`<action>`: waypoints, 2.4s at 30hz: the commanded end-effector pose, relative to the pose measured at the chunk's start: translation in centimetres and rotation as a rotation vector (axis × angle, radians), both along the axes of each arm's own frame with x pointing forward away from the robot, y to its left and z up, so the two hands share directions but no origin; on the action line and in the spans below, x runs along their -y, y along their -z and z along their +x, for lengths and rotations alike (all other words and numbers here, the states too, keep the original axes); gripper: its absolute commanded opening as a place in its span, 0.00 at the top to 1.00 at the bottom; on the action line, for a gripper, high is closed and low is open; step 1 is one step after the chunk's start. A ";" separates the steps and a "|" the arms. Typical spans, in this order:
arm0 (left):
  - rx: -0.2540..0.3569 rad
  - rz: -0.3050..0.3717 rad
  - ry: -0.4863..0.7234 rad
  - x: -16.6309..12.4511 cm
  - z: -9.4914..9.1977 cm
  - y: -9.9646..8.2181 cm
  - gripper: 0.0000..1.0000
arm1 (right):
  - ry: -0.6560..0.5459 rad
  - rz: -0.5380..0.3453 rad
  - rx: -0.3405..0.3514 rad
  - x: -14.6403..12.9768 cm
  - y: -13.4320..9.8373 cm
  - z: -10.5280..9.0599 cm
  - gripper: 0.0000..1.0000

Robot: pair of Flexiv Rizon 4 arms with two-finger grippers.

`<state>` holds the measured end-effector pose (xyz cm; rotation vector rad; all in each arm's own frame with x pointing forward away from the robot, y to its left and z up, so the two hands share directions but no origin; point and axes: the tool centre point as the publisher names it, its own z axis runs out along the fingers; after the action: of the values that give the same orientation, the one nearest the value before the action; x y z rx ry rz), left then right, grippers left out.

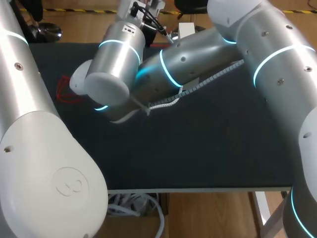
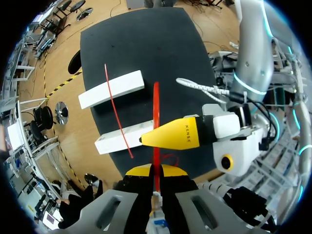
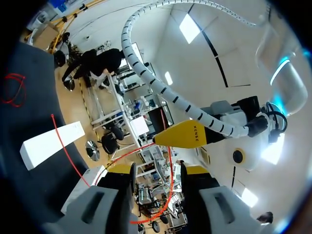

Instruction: Grab the tape and strap the tape.

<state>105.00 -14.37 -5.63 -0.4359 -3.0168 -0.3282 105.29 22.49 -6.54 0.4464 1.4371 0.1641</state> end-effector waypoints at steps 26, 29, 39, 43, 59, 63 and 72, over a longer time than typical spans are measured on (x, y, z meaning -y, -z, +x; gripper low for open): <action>-0.004 0.006 -0.002 0.2 0.1 -0.2 1.00 | -0.082 0.030 -0.014 3.9 -0.1 -5.7 0.64; -0.004 0.006 -0.002 0.2 0.1 -0.2 1.00 | -0.072 0.034 -0.005 5.1 -0.2 -6.1 0.64; -0.004 0.006 -0.002 0.2 0.1 -0.2 1.00 | 0.037 0.038 0.021 12.7 -0.3 -6.0 0.65; -0.004 0.006 -0.002 0.2 0.1 -0.2 1.00 | 0.057 0.036 0.023 14.8 -0.2 -5.5 0.65; -0.004 0.006 -0.002 0.2 0.1 -0.2 1.00 | -0.080 0.112 -0.025 15.5 0.1 -4.5 0.00; -0.004 0.006 -0.002 0.2 0.1 -0.2 1.00 | -0.080 0.112 -0.025 15.5 0.1 -4.5 0.00; -0.017 0.121 -0.103 -5.1 0.2 1.1 1.00 | -0.080 0.112 -0.025 15.5 0.1 -4.5 0.00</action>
<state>104.59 -10.52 -6.22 -0.2944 -2.9870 -0.5043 100.85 7.11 -7.01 0.4843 1.4659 0.3050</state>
